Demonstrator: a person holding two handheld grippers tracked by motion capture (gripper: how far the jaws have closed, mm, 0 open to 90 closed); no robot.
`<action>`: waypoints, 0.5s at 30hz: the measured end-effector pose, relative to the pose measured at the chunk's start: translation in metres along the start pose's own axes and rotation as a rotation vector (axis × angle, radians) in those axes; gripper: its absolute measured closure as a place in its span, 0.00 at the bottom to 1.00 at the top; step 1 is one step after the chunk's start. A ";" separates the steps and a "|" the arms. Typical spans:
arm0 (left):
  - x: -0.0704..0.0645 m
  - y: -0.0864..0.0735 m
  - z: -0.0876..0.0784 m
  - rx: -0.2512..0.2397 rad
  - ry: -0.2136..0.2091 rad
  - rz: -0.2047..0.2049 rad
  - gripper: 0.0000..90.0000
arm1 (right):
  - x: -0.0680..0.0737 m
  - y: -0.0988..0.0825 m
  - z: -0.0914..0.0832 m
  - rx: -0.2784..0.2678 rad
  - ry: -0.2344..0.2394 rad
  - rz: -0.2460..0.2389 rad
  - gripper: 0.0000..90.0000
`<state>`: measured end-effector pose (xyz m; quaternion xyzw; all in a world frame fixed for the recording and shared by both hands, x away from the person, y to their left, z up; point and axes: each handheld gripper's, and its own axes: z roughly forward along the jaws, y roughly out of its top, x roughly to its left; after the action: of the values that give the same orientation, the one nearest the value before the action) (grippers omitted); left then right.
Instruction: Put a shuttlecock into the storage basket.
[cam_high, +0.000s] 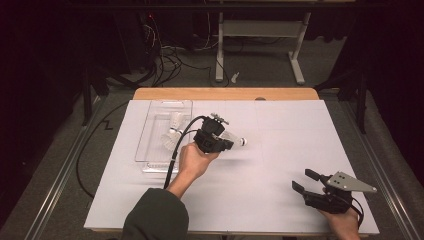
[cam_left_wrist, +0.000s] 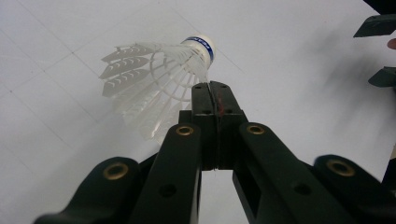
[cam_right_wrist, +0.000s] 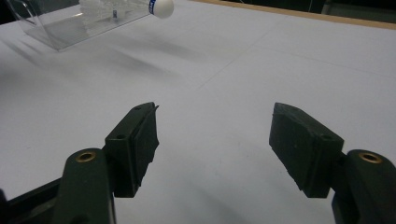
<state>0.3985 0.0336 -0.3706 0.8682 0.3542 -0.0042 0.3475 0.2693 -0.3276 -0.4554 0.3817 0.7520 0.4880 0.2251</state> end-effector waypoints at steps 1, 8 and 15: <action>0.000 -0.001 -0.001 -0.001 0.000 -0.001 1.00 | 0.000 0.000 0.000 0.001 0.000 0.001 0.36; 0.000 -0.005 -0.004 -0.001 0.001 0.000 1.00 | 0.000 0.000 0.000 0.000 0.000 0.000 0.36; -0.001 -0.009 -0.009 -0.003 0.008 0.003 1.00 | 0.000 0.000 0.000 0.002 0.000 0.000 0.36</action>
<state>0.3900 0.0434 -0.3687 0.8684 0.3541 0.0001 0.3472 0.2692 -0.3275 -0.4553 0.3819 0.7525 0.4872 0.2247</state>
